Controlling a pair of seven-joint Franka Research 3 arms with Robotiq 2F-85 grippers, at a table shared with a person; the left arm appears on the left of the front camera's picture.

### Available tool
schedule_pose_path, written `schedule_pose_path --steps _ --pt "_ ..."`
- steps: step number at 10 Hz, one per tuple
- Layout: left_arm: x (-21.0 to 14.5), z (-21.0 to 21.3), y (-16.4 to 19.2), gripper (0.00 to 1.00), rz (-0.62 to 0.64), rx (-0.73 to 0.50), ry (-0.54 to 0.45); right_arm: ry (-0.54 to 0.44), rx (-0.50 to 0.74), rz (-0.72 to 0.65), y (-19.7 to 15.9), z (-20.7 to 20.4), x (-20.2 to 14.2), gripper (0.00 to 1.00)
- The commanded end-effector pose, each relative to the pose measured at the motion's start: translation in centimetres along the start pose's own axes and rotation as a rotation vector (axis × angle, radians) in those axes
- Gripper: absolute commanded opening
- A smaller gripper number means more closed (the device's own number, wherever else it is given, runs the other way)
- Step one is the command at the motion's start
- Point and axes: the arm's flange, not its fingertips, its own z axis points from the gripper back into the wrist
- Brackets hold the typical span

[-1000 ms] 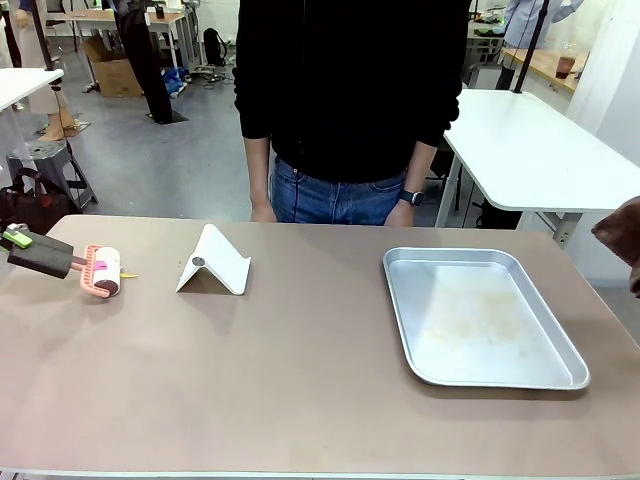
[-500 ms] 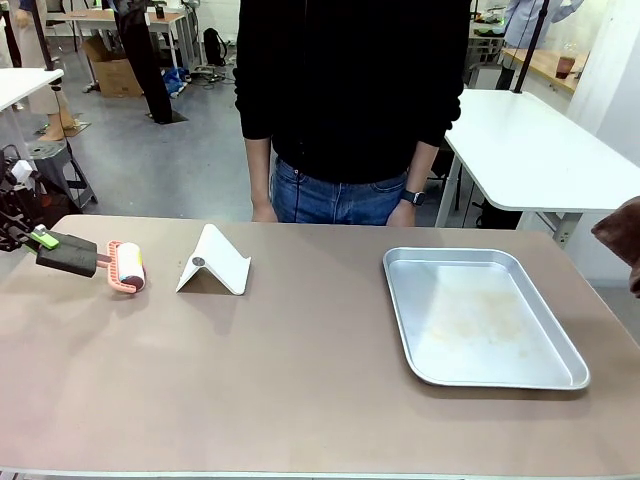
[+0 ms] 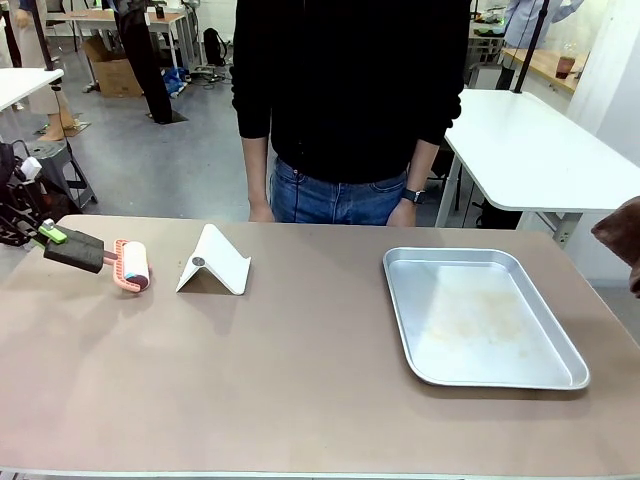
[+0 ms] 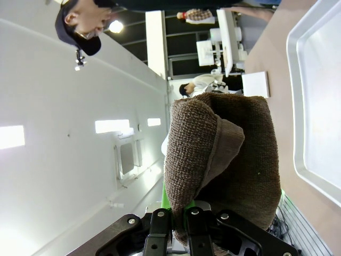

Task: Clean the surface of the table.
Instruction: Clean the area not pointed to by the person.

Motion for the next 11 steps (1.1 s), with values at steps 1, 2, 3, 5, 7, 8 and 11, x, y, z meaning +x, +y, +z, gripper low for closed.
schedule_pose_path --steps 1,2,3,5,7,8,11 --pt "0.5 0.5 -0.7 0.03 0.026 -0.043 0.018 0.007 0.014 0.004 0.4 0.0 -0.1 0.0" --pt "0.4 1.1 -0.8 0.03 0.028 -0.064 0.011 0.007 0.014 0.004 0.4 0.0 -0.1 0.0" --pt "0.2 2.2 -1.1 0.03 0.022 -0.102 -0.002 0.007 0.014 0.004 0.4 0.0 -0.1 0.0" --pt "-1.6 5.7 -2.7 0.03 -0.034 -0.192 -0.04 0.007 0.014 0.004 0.4 0.0 -0.1 0.0" --pt "-3.7 8.7 -3.4 0.03 -0.069 -0.241 -0.044 0.007 0.014 0.004 0.4 0.0 -0.1 0.0" --pt "-4.6 9.6 -3.1 0.03 -0.075 -0.258 -0.042 0.007 0.014 0.004 0.4 0.0 -0.1 0.0" --pt "-6.2 11.2 0.0 0.03 -0.037 -0.268 -0.079 0.007 0.014 0.004 0.4 0.0 -0.1 0.0"
